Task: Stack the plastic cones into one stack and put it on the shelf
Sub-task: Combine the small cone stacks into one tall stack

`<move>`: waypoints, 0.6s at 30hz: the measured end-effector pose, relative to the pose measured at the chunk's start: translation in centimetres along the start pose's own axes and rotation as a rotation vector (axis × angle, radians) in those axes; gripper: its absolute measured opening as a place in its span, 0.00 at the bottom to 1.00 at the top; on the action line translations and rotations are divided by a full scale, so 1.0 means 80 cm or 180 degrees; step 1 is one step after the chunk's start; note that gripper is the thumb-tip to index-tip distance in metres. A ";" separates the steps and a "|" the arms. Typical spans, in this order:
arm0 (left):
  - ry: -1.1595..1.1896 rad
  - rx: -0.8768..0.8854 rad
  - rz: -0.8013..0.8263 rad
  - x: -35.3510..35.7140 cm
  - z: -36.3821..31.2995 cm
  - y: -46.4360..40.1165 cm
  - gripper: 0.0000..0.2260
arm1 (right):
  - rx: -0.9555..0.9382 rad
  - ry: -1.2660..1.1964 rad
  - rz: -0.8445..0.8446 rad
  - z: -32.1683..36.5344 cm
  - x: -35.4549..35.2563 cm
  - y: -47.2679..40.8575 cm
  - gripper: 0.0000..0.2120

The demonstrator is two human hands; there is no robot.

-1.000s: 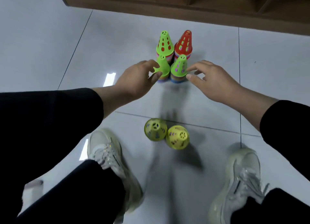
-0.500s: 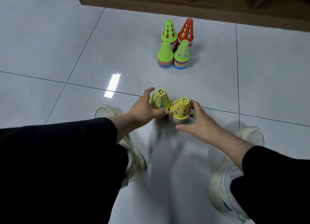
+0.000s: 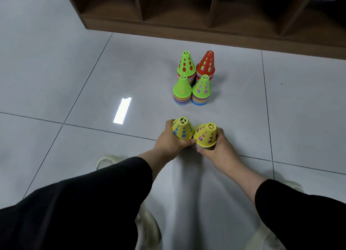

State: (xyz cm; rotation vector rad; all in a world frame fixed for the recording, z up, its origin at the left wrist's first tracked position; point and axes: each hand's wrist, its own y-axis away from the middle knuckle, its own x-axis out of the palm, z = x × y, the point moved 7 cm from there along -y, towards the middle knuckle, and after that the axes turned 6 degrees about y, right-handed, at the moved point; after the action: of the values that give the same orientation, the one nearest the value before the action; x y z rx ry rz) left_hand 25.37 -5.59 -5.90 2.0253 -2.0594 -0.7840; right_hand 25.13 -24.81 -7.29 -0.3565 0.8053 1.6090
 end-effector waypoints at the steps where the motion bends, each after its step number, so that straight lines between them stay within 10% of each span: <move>1: 0.0004 0.0010 0.0002 0.000 -0.009 -0.013 0.35 | -0.0003 0.0009 -0.0006 0.003 -0.003 -0.015 0.32; 12: 0.0187 0.0097 0.0114 0.006 -0.066 -0.113 0.34 | -0.0047 0.0185 0.0302 0.021 -0.046 -0.142 0.37; 18: -0.0351 -0.0203 0.0804 -0.028 -0.081 -0.096 0.44 | -0.0038 0.0134 0.0664 0.026 -0.062 -0.129 0.60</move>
State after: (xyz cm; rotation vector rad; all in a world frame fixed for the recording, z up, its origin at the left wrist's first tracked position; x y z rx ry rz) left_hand 35.30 -4.76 -3.32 1.6799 -2.2598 -0.9162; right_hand 36.44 -26.91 -5.72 -0.3240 0.8884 1.8059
